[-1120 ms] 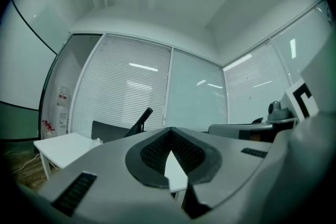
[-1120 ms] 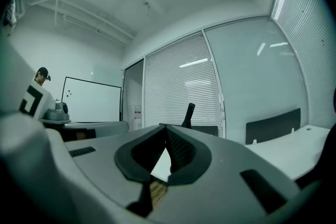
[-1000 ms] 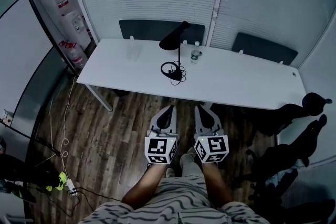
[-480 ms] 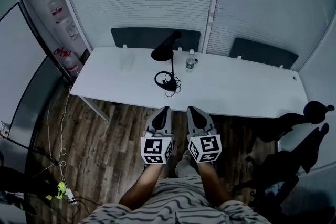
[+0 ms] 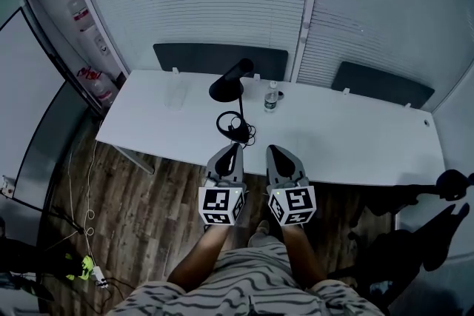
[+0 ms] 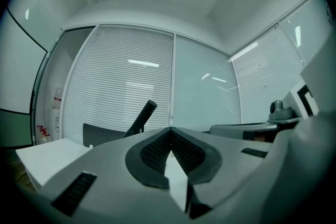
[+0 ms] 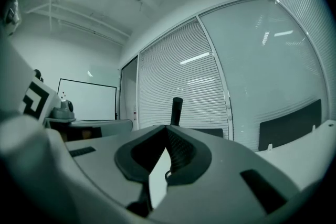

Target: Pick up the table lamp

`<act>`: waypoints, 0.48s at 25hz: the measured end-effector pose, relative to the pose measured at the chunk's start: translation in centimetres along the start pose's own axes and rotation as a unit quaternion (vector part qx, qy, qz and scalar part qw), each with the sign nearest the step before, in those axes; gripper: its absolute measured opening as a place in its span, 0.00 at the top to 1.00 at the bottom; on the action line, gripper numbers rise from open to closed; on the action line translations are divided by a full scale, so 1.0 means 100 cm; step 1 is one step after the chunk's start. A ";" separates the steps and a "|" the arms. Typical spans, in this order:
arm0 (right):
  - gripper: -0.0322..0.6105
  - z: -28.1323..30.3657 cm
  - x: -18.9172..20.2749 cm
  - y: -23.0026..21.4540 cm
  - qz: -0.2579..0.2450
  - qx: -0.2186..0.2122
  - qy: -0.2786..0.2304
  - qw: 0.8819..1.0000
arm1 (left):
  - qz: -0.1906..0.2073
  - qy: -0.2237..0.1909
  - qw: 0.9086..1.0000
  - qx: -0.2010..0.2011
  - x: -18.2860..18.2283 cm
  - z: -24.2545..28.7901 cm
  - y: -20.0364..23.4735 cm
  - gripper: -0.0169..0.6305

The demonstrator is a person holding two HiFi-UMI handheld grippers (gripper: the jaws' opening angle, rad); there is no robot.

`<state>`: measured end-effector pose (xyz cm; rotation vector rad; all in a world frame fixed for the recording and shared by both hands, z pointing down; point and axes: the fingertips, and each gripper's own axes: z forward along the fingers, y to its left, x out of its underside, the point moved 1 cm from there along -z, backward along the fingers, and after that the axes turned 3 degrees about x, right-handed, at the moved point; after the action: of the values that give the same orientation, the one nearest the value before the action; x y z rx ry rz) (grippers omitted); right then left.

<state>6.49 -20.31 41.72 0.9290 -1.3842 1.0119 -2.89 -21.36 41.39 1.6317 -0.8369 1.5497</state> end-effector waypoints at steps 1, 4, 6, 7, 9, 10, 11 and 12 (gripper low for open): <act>0.93 0.008 -0.001 -0.005 0.001 -0.003 -0.001 1.000 | 0.000 0.000 1.000 -0.002 0.000 0.009 0.003 0.96; 0.93 0.030 -0.002 -0.022 0.004 -0.010 0.001 1.000 | -0.004 0.001 1.000 -0.011 0.002 0.036 0.012 0.96; 0.93 0.044 -0.001 -0.031 0.005 -0.015 0.003 1.000 | -0.007 0.002 1.000 -0.016 0.004 0.052 0.018 0.96; 0.93 0.050 -0.001 -0.034 0.006 -0.017 0.004 1.000 | -0.007 0.003 1.000 -0.018 0.004 0.060 0.021 0.96; 0.93 0.061 0.000 -0.041 0.007 -0.022 0.004 1.000 | -0.007 0.007 1.000 -0.022 0.007 0.073 0.025 0.96; 0.93 0.066 0.000 -0.044 0.008 -0.023 0.005 1.000 | -0.008 0.008 1.000 -0.024 0.008 0.080 0.027 0.96; 0.93 0.070 0.000 -0.048 0.010 -0.024 0.006 1.000 | -0.010 0.009 1.000 -0.026 0.009 0.086 0.029 0.96; 0.93 0.074 0.000 -0.052 0.012 -0.026 0.007 1.000 | -0.011 0.010 0.999 -0.029 0.010 0.091 0.031 0.96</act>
<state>9.02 -29.00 42.06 0.8670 -1.4057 0.9951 -0.64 -30.73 42.46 1.5753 -0.8432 1.5108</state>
